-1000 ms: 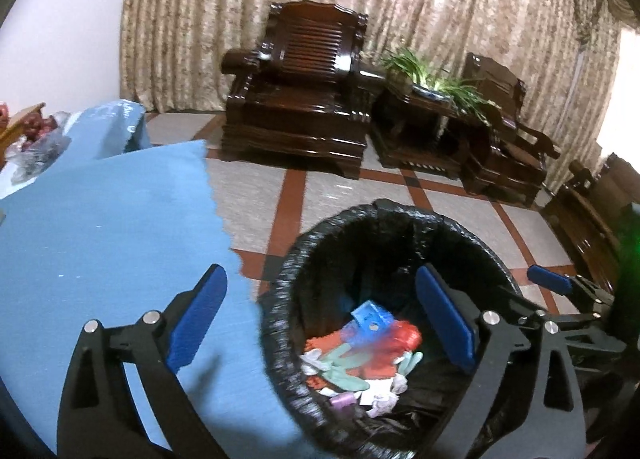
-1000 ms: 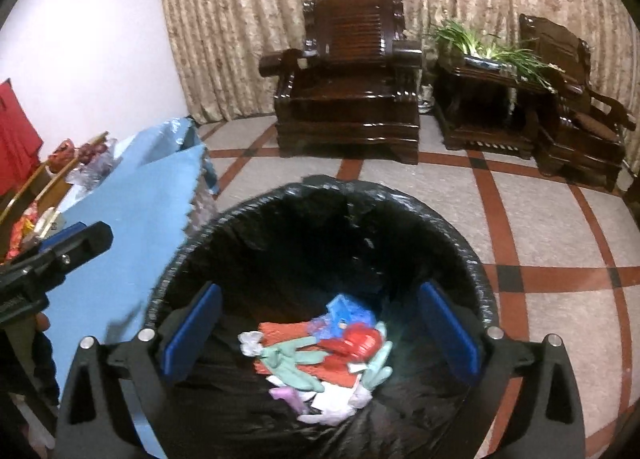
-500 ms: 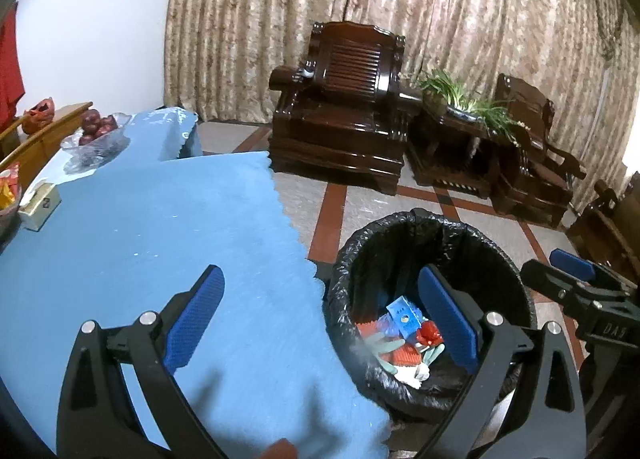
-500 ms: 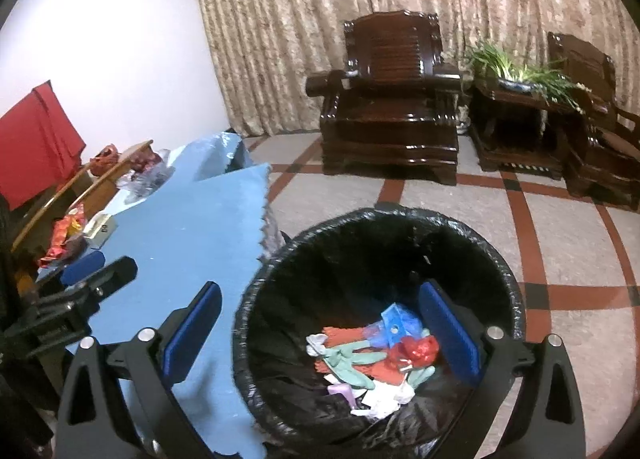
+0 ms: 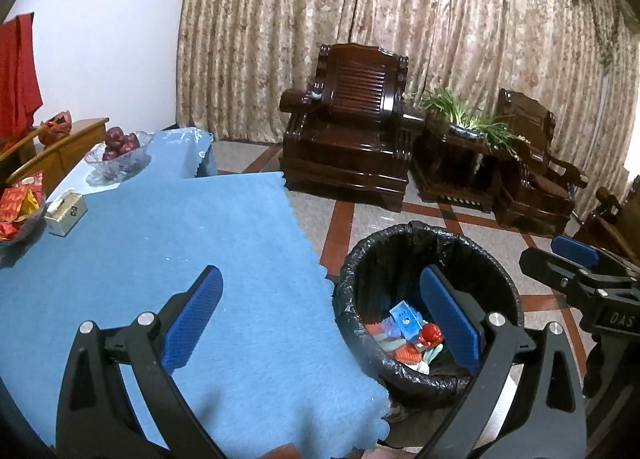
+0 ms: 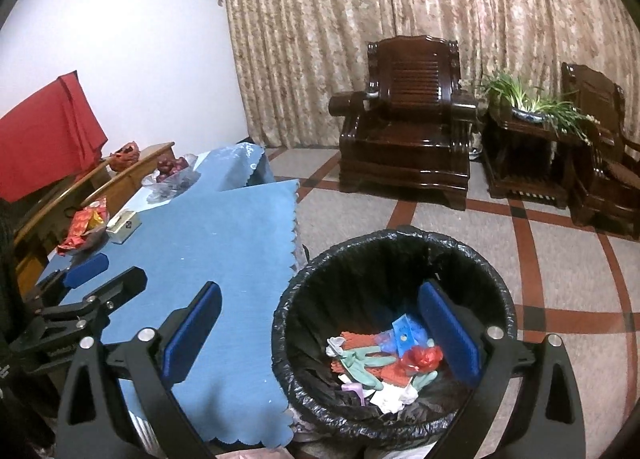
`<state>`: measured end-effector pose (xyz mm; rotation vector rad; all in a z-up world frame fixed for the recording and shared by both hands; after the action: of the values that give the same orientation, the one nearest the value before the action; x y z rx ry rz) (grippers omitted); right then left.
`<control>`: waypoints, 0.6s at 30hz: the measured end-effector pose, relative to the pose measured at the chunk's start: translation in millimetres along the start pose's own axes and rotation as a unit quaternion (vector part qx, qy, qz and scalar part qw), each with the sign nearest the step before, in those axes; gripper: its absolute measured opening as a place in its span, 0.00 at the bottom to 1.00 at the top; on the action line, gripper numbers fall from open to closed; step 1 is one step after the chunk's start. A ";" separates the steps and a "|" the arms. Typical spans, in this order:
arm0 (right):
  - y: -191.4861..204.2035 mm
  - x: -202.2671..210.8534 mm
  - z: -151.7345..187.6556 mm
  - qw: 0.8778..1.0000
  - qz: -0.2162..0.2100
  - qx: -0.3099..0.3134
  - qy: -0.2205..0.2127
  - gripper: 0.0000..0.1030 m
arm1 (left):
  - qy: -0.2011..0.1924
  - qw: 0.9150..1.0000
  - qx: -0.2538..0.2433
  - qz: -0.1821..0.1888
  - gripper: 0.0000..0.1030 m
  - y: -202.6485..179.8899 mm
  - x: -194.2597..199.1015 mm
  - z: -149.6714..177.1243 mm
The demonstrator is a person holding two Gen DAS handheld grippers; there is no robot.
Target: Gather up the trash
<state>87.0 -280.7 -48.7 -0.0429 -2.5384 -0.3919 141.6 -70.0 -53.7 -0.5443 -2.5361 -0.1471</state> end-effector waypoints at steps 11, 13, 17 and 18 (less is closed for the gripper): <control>15.3 15.4 -1.1 1.000 -0.008 0.017 -0.012 0.94 | -0.023 1.000 0.000 -0.010 0.94 1.3 27.9 -4.0; 18.5 16.7 -0.8 1.000 -0.010 0.019 -0.013 0.94 | -0.026 1.000 0.000 -0.013 0.94 2.1 31.0 -4.7; 22.0 18.2 -0.8 1.000 -0.012 0.024 -0.013 0.94 | -0.029 0.999 0.001 -0.016 0.94 4.5 35.2 -5.7; 22.7 18.5 -0.9 1.000 -0.013 0.025 -0.014 0.94 | -0.029 0.999 0.001 -0.016 0.94 3.9 36.1 -5.6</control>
<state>74.5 -260.2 -31.9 0.0024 -2.5766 -0.3402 118.0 -55.0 -29.9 -0.5138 -2.6030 -0.1432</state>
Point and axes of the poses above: each gripper's, at about its wrist camera, not at the fingertips, and x roughly against the way its jaws point, y to its left, z to its underside, the point moved 9 cm from there along -x, roughly the way its jaws point, and after that the axes turned 6 degrees about -x, right-handed, at the moved point
